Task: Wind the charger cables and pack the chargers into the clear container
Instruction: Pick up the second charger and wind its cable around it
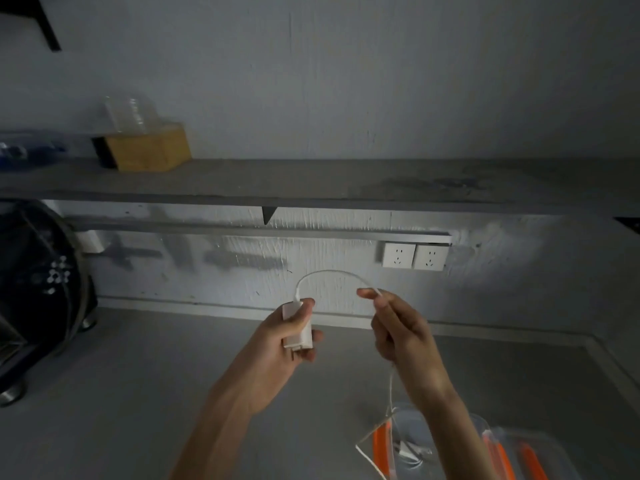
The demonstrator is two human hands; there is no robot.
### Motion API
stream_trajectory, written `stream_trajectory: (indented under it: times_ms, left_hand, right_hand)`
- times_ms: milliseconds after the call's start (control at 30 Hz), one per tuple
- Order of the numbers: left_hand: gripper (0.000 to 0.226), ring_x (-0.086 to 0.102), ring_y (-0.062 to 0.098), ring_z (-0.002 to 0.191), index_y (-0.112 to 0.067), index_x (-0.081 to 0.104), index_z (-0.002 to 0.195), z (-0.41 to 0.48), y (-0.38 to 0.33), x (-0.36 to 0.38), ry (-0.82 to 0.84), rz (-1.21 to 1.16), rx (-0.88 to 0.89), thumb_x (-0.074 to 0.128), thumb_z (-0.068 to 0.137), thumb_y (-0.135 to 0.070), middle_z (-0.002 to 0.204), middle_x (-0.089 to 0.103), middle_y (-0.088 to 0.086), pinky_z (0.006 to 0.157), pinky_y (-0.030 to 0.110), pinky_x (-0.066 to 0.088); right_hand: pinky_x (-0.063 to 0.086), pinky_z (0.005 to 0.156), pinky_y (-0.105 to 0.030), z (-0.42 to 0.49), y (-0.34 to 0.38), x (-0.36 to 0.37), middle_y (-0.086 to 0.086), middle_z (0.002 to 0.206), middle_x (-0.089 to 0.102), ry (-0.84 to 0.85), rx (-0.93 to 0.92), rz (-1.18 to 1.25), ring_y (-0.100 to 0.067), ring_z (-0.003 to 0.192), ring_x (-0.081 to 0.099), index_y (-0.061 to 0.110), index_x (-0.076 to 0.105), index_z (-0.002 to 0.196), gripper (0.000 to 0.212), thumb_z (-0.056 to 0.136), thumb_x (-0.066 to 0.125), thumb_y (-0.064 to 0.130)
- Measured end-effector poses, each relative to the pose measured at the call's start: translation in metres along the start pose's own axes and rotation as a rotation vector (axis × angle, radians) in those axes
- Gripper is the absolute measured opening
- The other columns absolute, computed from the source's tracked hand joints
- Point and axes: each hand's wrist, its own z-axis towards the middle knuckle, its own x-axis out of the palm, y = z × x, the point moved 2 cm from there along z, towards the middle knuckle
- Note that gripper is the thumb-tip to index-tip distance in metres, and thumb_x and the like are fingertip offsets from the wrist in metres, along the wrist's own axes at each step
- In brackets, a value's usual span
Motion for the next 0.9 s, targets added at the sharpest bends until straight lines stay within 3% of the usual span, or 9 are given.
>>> stream_trajectory:
  times_ms: [100, 200, 367, 467, 567, 667, 733, 833, 900]
  left_hand:
    - [0.049, 0.062, 0.024, 0.080, 0.000, 0.062, 0.124, -0.007, -0.004, -0.003, 0.076, -0.061, -0.021, 0.069, 0.078, -0.015, 0.101, 0.054, 0.015, 0.055, 0.033, 0.052]
    - [0.042, 0.062, 0.024, 0.086, -0.001, 0.068, 0.118, -0.018, -0.013, 0.003, 0.155, 0.012, 0.081, 0.062, 0.080, -0.017, 0.094, 0.059, 0.015, 0.072, 0.034, 0.055]
    - [0.050, 0.067, 0.026, 0.094, -0.006, 0.069, 0.117, -0.041, -0.057, 0.020, 0.337, 0.012, 0.310, 0.077, 0.076, -0.034, 0.101, 0.068, 0.016, 0.082, 0.033, 0.056]
    - [0.040, 0.067, 0.021, 0.100, -0.010, 0.068, 0.118, -0.045, -0.075, 0.031, 0.373, 0.052, 0.361, 0.063, 0.085, -0.032, 0.108, 0.070, 0.014, 0.080, 0.024, 0.056]
    - [0.041, 0.065, 0.019, 0.100, -0.011, 0.066, 0.119, -0.036, -0.070, 0.035, 0.332, 0.109, 0.349, 0.059, 0.084, -0.032, 0.111, 0.067, 0.014, 0.078, 0.025, 0.053]
    - [0.041, 0.061, 0.013, 0.091, -0.019, 0.063, 0.123, -0.023, -0.054, 0.033, 0.242, 0.282, 0.298, 0.059, 0.087, -0.035, 0.109, 0.067, 0.004, 0.069, 0.028, 0.047]
    - [0.038, 0.063, 0.010, 0.088, -0.025, 0.064, 0.121, -0.015, -0.042, 0.030, 0.178, 0.338, 0.276, 0.062, 0.086, -0.040, 0.110, 0.068, 0.001, 0.067, 0.026, 0.050]
    - [0.038, 0.067, 0.016, 0.087, -0.017, 0.068, 0.116, -0.004, -0.031, 0.027, 0.073, 0.315, 0.294, 0.067, 0.084, -0.037, 0.105, 0.071, 0.006, 0.068, 0.026, 0.055]
    - [0.037, 0.071, 0.026, 0.096, -0.010, 0.066, 0.119, 0.003, -0.025, 0.030, 0.035, 0.300, 0.283, 0.065, 0.088, -0.029, 0.110, 0.071, 0.013, 0.075, 0.034, 0.060]
  right_hand:
    - [0.017, 0.041, -0.023, 0.021, -0.018, -0.007, 0.001, 0.056, 0.025, -0.109, 0.050, -0.014, -0.009, 0.047, 0.021, 0.021, 0.073, 0.104, 0.026, 0.098, 0.050, 0.032]
    - [0.032, 0.046, -0.017, 0.036, -0.053, 0.003, 0.014, 0.050, 0.045, -0.154, 0.029, -0.247, -0.004, 0.049, 0.037, 0.019, 0.072, 0.092, 0.021, 0.099, 0.053, 0.024]
    - [0.040, 0.055, -0.022, 0.016, -0.128, 0.022, 0.016, 0.055, 0.053, 0.074, 0.019, -0.563, -0.001, 0.051, 0.047, 0.034, 0.064, 0.074, 0.030, 0.098, 0.053, 0.020]
    - [0.052, 0.072, -0.035, 0.003, -0.161, 0.029, 0.008, 0.073, 0.066, 0.276, 0.155, -0.694, -0.008, 0.069, 0.062, 0.023, 0.068, 0.086, 0.017, 0.097, 0.055, 0.029]
    - [0.050, 0.083, -0.035, 0.001, -0.171, 0.026, -0.003, 0.088, 0.068, 0.346, 0.322, -0.593, -0.014, 0.083, 0.062, 0.005, 0.072, 0.097, 0.012, 0.090, 0.067, 0.014]
    - [0.041, 0.087, -0.013, -0.003, -0.159, 0.016, -0.008, 0.115, 0.060, 0.620, 0.432, -0.666, -0.014, 0.105, 0.053, 0.006, 0.053, 0.134, 0.051, 0.086, 0.070, 0.007]
    - [0.025, 0.105, -0.013, -0.002, -0.144, 0.004, 0.001, 0.152, 0.036, 0.635, 0.401, -0.783, -0.015, 0.136, 0.035, 0.030, 0.021, 0.153, 0.084, 0.086, 0.070, 0.015]
    - [0.024, 0.118, -0.035, 0.008, -0.096, 0.004, 0.018, 0.159, 0.023, 0.370, 0.270, -0.356, -0.008, 0.144, 0.028, 0.055, 0.009, 0.147, 0.089, 0.088, 0.066, 0.021]
    - [0.032, 0.115, -0.037, 0.018, -0.069, 0.010, 0.010, 0.154, 0.038, 0.316, 0.163, -0.088, -0.009, 0.141, 0.039, 0.041, 0.016, 0.152, 0.078, 0.094, 0.058, 0.012]
